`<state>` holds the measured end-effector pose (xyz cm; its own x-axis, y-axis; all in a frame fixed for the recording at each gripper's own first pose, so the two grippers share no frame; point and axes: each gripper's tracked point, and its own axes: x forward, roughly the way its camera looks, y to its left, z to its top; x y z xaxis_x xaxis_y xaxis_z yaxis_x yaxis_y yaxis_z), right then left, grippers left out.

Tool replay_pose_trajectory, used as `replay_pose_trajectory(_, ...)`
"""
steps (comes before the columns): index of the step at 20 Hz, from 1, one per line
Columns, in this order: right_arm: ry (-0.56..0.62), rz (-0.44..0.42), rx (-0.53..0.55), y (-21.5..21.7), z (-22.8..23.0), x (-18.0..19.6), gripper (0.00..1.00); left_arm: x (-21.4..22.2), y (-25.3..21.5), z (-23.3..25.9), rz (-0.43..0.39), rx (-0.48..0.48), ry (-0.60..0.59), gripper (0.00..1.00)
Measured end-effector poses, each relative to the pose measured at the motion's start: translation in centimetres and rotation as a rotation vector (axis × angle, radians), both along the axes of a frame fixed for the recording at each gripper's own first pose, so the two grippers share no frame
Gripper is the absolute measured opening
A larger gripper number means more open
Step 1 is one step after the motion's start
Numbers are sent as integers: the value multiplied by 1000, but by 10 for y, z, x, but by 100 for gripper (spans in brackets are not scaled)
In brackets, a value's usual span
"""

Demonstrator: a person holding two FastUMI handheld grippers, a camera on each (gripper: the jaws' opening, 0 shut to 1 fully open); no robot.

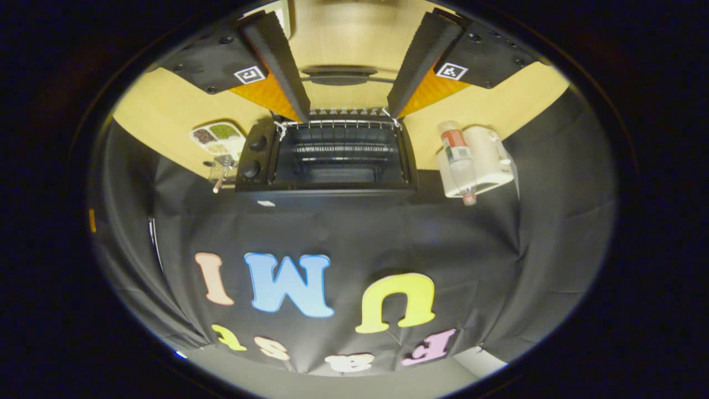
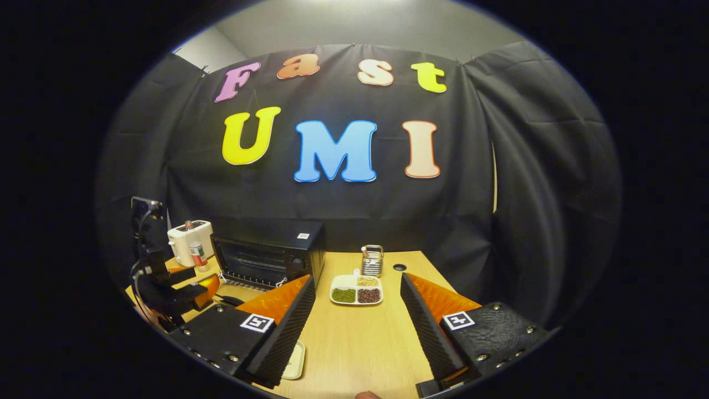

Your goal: Open the electric oven with the left hand, put the food in, and close the electric oven.

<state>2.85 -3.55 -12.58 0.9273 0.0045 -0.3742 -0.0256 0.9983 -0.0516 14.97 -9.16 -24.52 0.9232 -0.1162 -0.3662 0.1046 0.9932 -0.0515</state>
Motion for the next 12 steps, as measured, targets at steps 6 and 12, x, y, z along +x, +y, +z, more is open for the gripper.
replay_pose_trajectory(6, 149, 159, 106, 36, -36, 5, 95, -16, 27, 82, 48, -22, -127, 100)
replay_pose_trajectory(12, 379, 283, 210, 64, -80, -9, 96, -38, 57, 133, 100, -4, -209, 99)
